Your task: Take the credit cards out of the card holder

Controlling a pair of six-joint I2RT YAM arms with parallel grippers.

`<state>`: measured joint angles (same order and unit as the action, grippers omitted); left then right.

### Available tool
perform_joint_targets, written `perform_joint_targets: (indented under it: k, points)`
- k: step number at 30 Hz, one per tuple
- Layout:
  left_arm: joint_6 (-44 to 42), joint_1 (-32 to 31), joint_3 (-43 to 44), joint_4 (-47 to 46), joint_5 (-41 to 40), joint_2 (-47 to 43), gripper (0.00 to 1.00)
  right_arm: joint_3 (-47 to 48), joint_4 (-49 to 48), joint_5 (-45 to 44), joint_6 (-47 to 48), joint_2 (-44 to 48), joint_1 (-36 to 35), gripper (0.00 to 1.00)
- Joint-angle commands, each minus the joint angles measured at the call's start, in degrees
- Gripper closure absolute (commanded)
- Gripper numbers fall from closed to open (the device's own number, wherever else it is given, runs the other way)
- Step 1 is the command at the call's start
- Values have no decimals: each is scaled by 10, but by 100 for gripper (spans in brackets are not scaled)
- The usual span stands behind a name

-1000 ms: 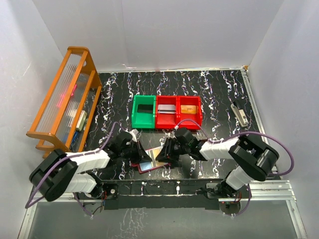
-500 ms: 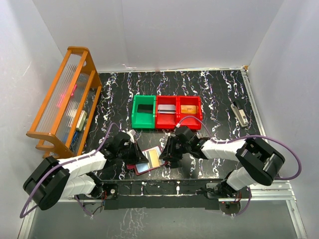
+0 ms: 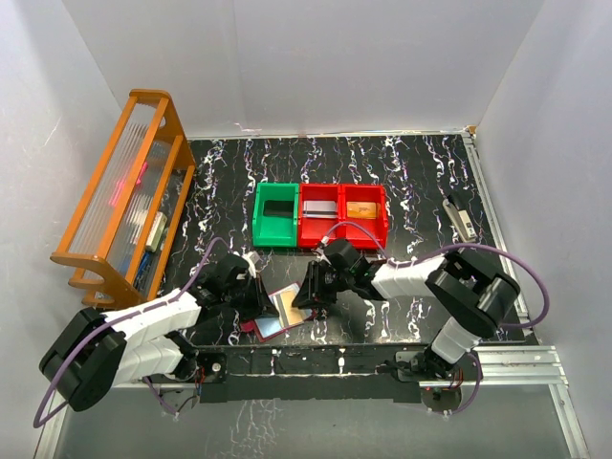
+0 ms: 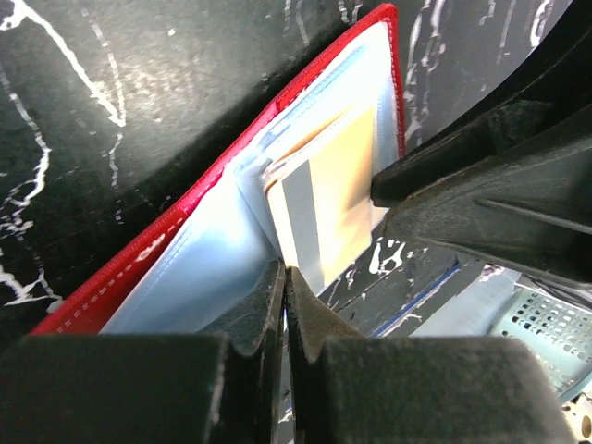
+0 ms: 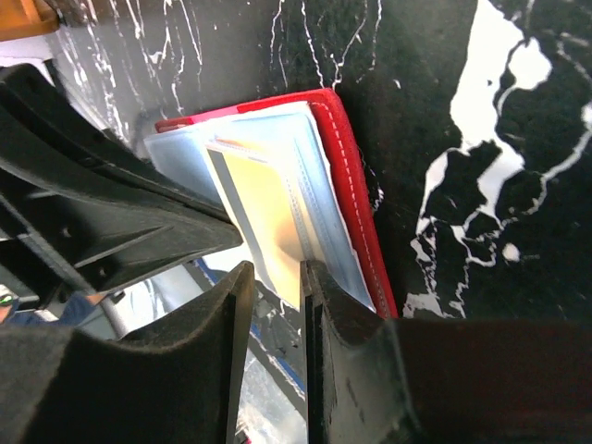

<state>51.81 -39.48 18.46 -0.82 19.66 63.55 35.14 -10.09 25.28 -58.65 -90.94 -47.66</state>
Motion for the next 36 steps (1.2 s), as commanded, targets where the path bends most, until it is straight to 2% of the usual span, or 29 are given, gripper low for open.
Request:
perform_joint_targets:
  k: [1, 5, 11, 16, 21, 25, 29, 34, 36]
  points:
    - [-9, 2, 13, 20, 4, -10, 100, 17, -29, 0, -8, -39, -4, 75]
    - [-5, 2, 7, 35, -8, -31, 100, 8, 18, -56, -10, -34, -3, 75]
    - [44, 4, -34, -6, -14, -50, 100, 0, 5, -33, -11, -49, -2, 78]
    - [93, 4, -59, -65, -11, -37, 84, -20, -37, -5, -20, -49, -4, 78]
    - [109, 4, -69, -101, -8, -22, 76, -20, -51, 10, -23, -57, -16, 79]
    - [116, 4, -71, -120, -3, -10, 82, -18, -79, 21, -37, -70, -35, 80]
    - [116, 4, -71, -118, -4, -12, 100, -13, -79, 16, -48, -81, -45, 81]
    - [100, 3, -61, -83, -11, -28, 100, -10, -10, -43, -47, -76, -44, 81]
    - [93, 3, -61, -71, -16, -39, 100, -16, -11, -46, -45, -67, -41, 80]
